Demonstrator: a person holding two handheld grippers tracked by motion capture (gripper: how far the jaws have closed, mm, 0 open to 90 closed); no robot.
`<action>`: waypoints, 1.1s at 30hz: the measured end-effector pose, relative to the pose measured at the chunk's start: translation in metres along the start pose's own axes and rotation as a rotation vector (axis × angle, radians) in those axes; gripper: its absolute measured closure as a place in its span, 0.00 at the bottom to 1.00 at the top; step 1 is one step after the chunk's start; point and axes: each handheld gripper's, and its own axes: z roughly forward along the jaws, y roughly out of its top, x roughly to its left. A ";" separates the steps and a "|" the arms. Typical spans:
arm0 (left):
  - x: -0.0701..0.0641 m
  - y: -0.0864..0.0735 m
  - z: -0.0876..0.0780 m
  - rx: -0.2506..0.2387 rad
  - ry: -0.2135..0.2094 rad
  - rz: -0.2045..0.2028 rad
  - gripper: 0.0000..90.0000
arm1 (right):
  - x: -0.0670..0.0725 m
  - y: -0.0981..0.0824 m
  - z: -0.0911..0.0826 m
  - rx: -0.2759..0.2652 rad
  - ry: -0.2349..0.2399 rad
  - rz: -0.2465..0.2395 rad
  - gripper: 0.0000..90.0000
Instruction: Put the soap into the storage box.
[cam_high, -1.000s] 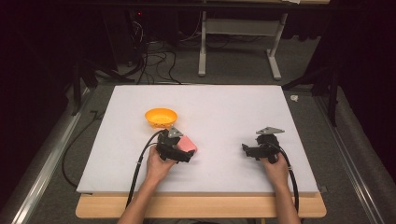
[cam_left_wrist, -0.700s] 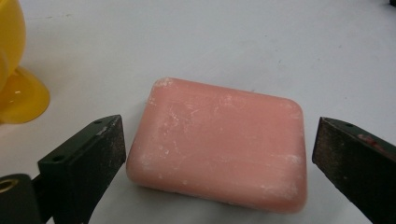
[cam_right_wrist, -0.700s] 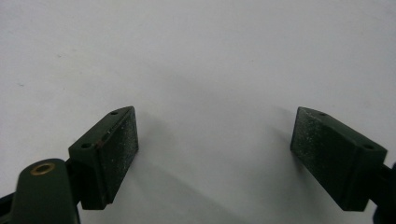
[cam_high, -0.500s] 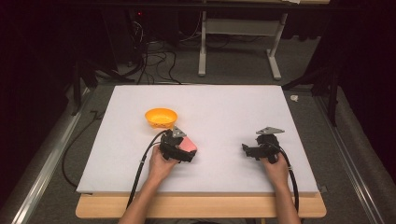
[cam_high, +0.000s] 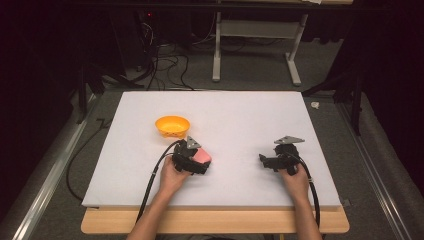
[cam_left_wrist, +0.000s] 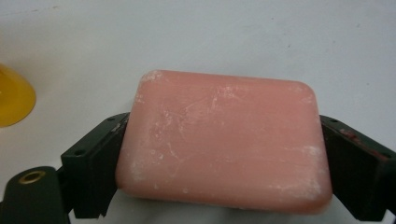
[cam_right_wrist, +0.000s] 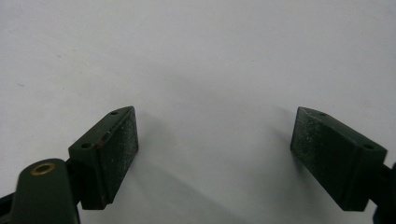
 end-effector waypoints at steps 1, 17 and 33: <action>0.000 0.000 0.000 -0.002 -0.001 0.000 0.13 | 0.000 0.000 0.000 0.000 0.000 0.000 0.17; -0.002 0.000 -0.002 -0.003 0.005 0.009 0.15 | 0.000 0.000 0.000 0.001 0.000 0.000 0.17; -0.003 0.004 -0.022 -0.053 0.006 0.004 0.15 | 0.000 0.000 0.000 0.000 0.000 0.001 0.17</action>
